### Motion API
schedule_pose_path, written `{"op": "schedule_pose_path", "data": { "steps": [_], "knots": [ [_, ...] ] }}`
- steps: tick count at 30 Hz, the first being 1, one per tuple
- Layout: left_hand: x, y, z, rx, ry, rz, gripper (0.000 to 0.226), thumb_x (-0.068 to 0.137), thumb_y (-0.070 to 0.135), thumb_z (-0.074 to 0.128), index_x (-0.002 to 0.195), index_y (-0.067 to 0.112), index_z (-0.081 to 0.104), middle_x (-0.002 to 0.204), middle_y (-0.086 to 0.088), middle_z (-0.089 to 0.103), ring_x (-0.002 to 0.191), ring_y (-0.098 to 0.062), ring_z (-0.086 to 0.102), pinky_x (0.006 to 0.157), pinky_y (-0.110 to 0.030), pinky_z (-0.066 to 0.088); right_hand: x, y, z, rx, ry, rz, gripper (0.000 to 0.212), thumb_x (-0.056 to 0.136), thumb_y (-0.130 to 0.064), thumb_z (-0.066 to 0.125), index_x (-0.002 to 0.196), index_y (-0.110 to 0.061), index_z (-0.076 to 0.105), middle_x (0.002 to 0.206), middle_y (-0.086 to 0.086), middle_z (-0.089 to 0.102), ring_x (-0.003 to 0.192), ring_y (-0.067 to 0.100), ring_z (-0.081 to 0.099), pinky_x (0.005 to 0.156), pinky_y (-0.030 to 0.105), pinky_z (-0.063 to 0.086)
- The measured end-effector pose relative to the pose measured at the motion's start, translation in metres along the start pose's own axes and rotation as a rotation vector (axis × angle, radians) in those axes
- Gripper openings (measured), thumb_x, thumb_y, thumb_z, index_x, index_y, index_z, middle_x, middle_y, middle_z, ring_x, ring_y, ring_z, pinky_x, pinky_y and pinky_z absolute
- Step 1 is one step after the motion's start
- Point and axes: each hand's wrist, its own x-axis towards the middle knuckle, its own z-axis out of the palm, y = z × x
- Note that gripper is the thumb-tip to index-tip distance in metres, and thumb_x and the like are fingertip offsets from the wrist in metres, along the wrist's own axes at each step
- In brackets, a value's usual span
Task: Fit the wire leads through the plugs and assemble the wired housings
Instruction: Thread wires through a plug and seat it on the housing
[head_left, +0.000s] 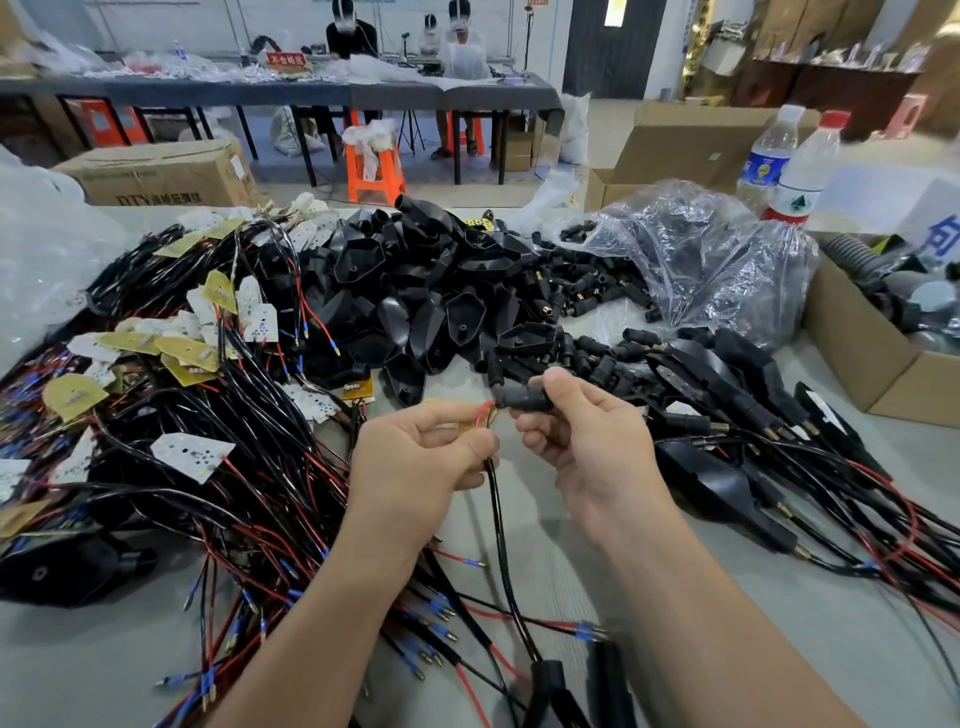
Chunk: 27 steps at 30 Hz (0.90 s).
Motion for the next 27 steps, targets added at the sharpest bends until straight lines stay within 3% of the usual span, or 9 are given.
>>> {"op": "schedule_pose_path", "data": {
  "steps": [5,8,11,16,18,20,22,24,27],
  "knots": [
    [0.003,-0.005,0.001,0.195,0.032,0.006,0.029,0.081,0.003,0.082,0.075,0.031,0.080,0.067,-0.002,0.077,0.061,-0.017,0.074,0.060,-0.024,0.060,0.001,0.000,-0.001,-0.075,0.067,-0.046,0.028,0.098,-0.024,0.067,0.072,-0.014,0.071,0.061,0.006,0.067,0.046,0.011,0.056,0.046,0.019,0.046],
    [0.001,-0.008,0.002,0.274,0.008,-0.016,0.045,0.082,0.006,0.079,0.065,0.048,0.078,0.065,-0.001,0.076,0.060,-0.020,0.073,0.063,-0.029,0.063,-0.003,0.002,0.000,-0.221,0.023,-0.125,0.034,0.099,-0.026,0.065,0.067,-0.015,0.073,0.056,0.003,0.064,0.045,0.009,0.048,0.043,0.016,0.039],
    [-0.004,-0.006,0.005,0.313,-0.002,0.006,0.050,0.082,0.010,0.078,0.067,0.057,0.075,0.063,0.002,0.075,0.057,-0.014,0.070,0.062,-0.032,0.064,-0.002,0.000,-0.005,-0.446,0.088,-0.231,0.035,0.097,-0.031,0.065,0.068,-0.013,0.073,0.051,0.002,0.060,0.046,0.010,0.047,0.043,0.017,0.037],
    [-0.008,-0.004,0.009,0.414,0.115,0.126,0.050,0.084,0.018,0.077,0.069,0.065,0.070,0.056,0.008,0.070,0.058,-0.026,0.069,0.059,-0.041,0.060,0.001,0.010,-0.001,-0.305,-0.007,-0.176,0.032,0.099,-0.020,0.064,0.071,-0.011,0.074,0.062,0.010,0.068,0.055,0.016,0.057,0.052,0.027,0.046],
    [-0.008,-0.007,0.009,0.443,0.176,0.207,0.043,0.086,0.020,0.075,0.080,0.063,0.072,0.057,0.005,0.070,0.059,-0.028,0.068,0.059,-0.043,0.059,0.003,0.014,0.001,-0.255,-0.056,-0.142,0.025,0.100,-0.018,0.063,0.081,-0.005,0.073,0.070,0.009,0.072,0.058,0.016,0.061,0.055,0.026,0.049],
    [-0.008,-0.007,0.009,0.399,0.182,0.222,0.039,0.085,0.019,0.076,0.110,0.049,0.074,0.060,0.007,0.072,0.063,-0.024,0.071,0.072,-0.036,0.061,0.005,0.012,0.000,-0.228,-0.076,-0.116,0.024,0.101,-0.018,0.061,0.086,-0.004,0.072,0.073,0.008,0.074,0.058,0.015,0.063,0.055,0.024,0.050],
    [-0.005,-0.006,0.009,0.375,0.099,0.185,0.060,0.082,0.017,0.078,0.137,0.035,0.062,0.065,0.014,0.074,0.067,-0.015,0.074,0.084,-0.028,0.057,0.007,0.009,-0.003,-0.209,-0.072,-0.108,0.025,0.102,-0.018,0.060,0.084,-0.005,0.072,0.071,0.009,0.072,0.055,0.015,0.060,0.053,0.023,0.049],
    [-0.007,-0.007,0.008,0.368,-0.007,0.179,0.074,0.078,0.017,0.079,0.146,0.034,0.053,0.068,0.014,0.076,0.069,-0.010,0.074,0.086,-0.027,0.057,0.007,0.009,-0.005,-0.225,-0.111,-0.085,0.027,0.102,-0.017,0.058,0.085,-0.002,0.072,0.069,0.011,0.068,0.052,0.014,0.054,0.053,0.025,0.045],
    [-0.012,-0.010,0.006,0.357,-0.074,0.175,0.083,0.077,0.013,0.083,0.149,0.037,0.048,0.066,0.006,0.076,0.062,-0.016,0.072,0.075,-0.023,0.059,0.005,0.010,-0.005,-0.284,-0.236,0.025,0.026,0.102,-0.018,0.057,0.092,-0.001,0.073,0.074,0.015,0.067,0.057,0.016,0.053,0.058,0.029,0.044]
  ]
}}
